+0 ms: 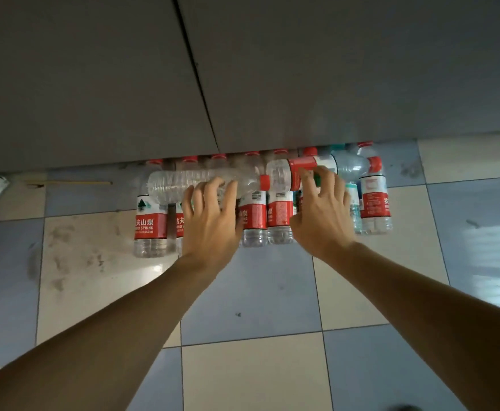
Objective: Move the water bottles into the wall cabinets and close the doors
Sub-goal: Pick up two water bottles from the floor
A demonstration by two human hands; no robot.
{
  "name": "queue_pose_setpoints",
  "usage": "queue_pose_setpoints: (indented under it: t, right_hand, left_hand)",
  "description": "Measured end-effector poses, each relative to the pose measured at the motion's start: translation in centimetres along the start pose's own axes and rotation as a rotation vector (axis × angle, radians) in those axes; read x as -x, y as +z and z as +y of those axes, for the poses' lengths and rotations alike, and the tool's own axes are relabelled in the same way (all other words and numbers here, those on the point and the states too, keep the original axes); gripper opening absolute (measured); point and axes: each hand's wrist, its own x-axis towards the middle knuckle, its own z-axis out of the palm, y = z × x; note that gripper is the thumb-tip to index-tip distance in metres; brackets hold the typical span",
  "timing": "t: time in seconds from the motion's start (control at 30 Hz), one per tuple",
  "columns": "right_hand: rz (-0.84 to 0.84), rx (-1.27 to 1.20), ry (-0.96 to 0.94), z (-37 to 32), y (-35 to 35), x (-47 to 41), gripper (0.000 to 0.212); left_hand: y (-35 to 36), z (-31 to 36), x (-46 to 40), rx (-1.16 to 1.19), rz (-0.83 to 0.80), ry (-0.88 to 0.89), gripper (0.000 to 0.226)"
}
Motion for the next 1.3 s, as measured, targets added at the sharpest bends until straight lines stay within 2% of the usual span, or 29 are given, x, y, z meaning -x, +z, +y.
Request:
queue_pose_setpoints:
  t: [0.17, 0.27, 0.37, 0.53, 0.63, 0.87, 0.97, 1.1, 1.2, 1.3]
  right_hand:
    - [0.030, -0.079, 0.145, 2.4, -1.1, 2.1, 0.078]
    - [-0.011, -0.032, 0.227, 6.1, -2.1, 1.4, 0.084]
    - [-0.123, 0.074, 0.177, 9.4, -2.1, 1.2, 0.093]
    - [-0.043, 0.182, 0.080, 11.7, -1.6, 0.5, 0.091]
    - [-0.038, 0.249, 0.045, 12.2, -1.5, 0.7, 0.082]
    - [-0.307, -0.078, 0.060, 11.2, -3.5, 4.5, 0.081]
    - [-0.398, -0.250, 0.139, 9.4, -5.4, 6.2, 0.072]
    - [-0.285, -0.441, 0.145, 6.5, -8.8, 7.8, 0.056]
    - [-0.168, -0.463, 0.157, 4.7, -10.9, 9.2, 0.057]
    - [-0.131, -0.485, 0.209, 3.6, -11.5, 10.8, 0.058]
  left_hand:
    - [-0.3, 0.6, 0.9, -0.031, -0.022, 0.057, 0.075]
    - [-0.3, 1.3, -0.2, -0.064, -0.053, 0.124, 0.072]
    - [0.4, 1.4, -0.3, -0.123, -0.112, 0.203, 0.070]
    - [1.5, 1.4, 1.0, -0.100, -0.108, 0.217, 0.056]
    - [1.3, 1.2, 1.5, -0.098, -0.098, 0.227, 0.052]
    - [-1.4, 0.0, 2.5, 0.001, -0.103, 0.173, 0.067]
    - [-3.4, -0.4, 3.0, 0.047, -0.081, 0.122, 0.062]
    - [-6.2, -0.6, 4.3, 0.244, -0.118, 0.059, 0.060]
    - [-8.0, 0.1, 5.6, 0.484, -0.154, -0.023, 0.056]
    - [-9.1, 1.9, 7.1, 0.722, -0.205, -0.099, 0.059]
